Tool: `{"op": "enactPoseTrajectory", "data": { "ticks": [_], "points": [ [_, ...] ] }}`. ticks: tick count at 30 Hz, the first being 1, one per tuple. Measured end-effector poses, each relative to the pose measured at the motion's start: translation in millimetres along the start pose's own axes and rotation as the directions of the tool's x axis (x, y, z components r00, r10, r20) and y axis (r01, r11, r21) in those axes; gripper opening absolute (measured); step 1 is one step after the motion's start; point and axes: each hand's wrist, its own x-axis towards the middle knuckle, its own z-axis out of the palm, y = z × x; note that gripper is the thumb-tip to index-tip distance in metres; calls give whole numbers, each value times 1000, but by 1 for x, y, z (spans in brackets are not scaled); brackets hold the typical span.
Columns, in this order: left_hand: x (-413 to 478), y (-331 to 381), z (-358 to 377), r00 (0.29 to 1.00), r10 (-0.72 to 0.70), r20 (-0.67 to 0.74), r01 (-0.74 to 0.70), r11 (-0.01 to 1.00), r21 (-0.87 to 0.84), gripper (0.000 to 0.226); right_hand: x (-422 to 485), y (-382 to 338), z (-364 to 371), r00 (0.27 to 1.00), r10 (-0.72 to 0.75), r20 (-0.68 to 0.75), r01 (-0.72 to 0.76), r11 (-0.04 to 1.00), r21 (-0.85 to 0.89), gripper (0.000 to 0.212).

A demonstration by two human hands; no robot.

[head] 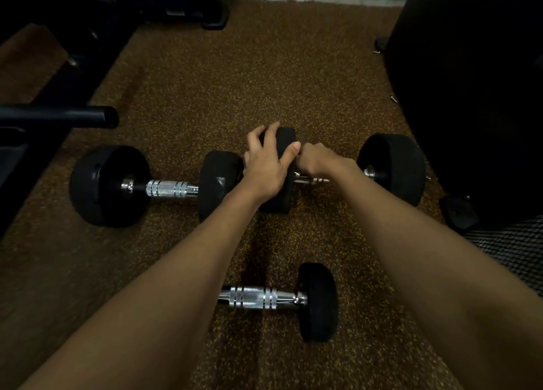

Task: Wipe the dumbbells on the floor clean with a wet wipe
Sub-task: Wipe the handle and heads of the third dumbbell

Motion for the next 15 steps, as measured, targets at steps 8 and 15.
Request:
{"op": "enactPoseTrajectory", "data": {
  "ticks": [8, 15],
  "points": [
    [-3, -1, 1, 1000, 13, -4, -13, 1000, 2, 62, -35, 46, 49, 824, -448, -347, 363, 887, -284, 42],
    [-4, 0, 0, 1000, 3, 8, -3, 1000, 2, 61, -18, 36, 18, 932, -308, -190, 234, 914, -333, 40]
  ]
}}
